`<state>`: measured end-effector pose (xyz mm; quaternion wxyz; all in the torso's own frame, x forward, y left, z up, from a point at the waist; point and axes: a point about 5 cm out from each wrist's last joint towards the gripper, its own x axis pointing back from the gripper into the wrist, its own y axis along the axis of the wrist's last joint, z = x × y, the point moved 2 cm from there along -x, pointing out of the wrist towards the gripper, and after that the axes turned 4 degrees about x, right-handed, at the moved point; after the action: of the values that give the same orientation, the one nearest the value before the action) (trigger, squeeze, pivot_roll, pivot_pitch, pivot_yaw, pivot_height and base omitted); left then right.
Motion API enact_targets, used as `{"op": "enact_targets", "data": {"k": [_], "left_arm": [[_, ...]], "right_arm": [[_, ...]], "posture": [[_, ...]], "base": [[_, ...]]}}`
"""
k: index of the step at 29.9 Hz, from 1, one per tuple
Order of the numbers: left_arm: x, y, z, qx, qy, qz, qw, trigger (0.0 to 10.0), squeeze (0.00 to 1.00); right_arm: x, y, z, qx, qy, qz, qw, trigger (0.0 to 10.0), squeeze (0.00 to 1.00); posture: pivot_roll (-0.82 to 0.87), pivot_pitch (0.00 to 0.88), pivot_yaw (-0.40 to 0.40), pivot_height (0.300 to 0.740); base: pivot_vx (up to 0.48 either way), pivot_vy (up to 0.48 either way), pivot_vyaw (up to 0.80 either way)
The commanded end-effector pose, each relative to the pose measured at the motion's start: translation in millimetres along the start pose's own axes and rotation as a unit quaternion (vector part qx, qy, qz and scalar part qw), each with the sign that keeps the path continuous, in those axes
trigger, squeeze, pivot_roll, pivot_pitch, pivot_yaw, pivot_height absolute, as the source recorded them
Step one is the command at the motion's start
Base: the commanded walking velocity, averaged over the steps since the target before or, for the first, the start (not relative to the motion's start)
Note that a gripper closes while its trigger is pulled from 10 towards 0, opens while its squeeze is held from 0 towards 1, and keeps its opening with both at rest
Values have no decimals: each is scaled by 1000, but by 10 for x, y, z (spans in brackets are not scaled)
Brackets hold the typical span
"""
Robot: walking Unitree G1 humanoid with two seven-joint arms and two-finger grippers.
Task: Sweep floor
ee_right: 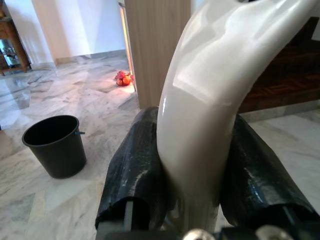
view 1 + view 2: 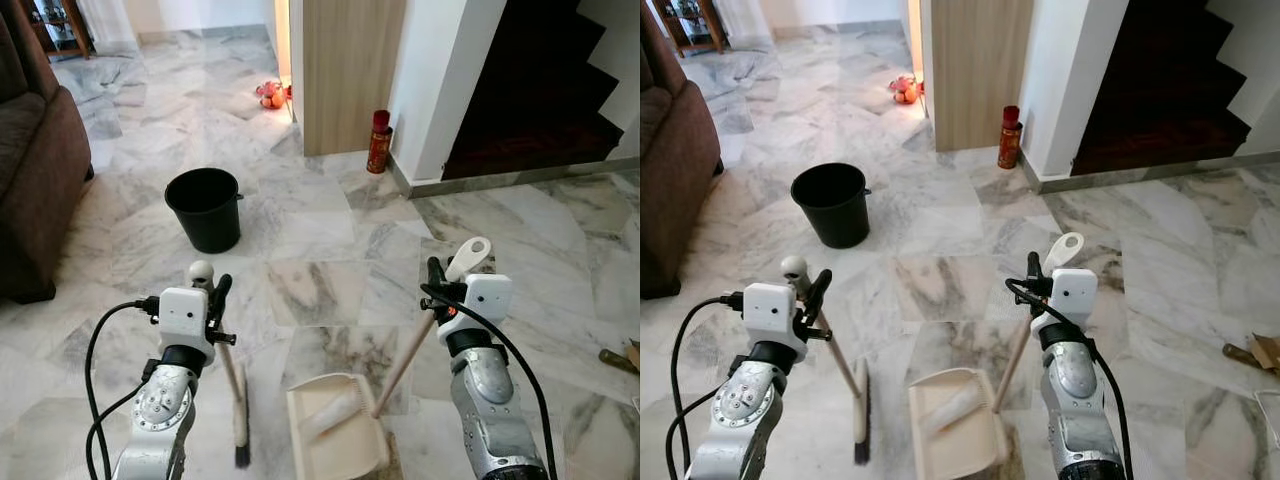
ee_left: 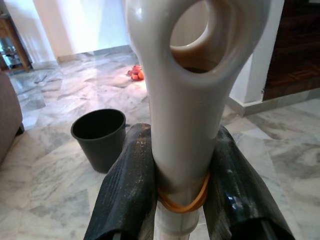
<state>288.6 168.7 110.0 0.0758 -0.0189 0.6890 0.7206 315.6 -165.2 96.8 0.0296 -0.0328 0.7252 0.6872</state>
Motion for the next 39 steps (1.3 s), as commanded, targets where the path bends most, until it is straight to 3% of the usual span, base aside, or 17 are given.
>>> {"op": "enact_targets", "data": {"k": [1,15,39], "left_arm": [[-28,120,10,-12,-2,-22,1000,10000,0],[-26,98,4,-15,-1,-16,1000,10000,0],[-33,96,-13,-19,-5,-15,1000,10000,0]], "right_arm": [[-25,90,15,-1,4,-19,1000,10000,0],[-12,74,109,-9,38,-12,999,10000,0],[-13,55,175,-23,60,-2,998,10000,0]], "posture": [[90,79,1,740],[88,78,-2,740],[91,76,-2,740]], "base": [[0,0,581],[316,0,372],[292,0,0]]}}
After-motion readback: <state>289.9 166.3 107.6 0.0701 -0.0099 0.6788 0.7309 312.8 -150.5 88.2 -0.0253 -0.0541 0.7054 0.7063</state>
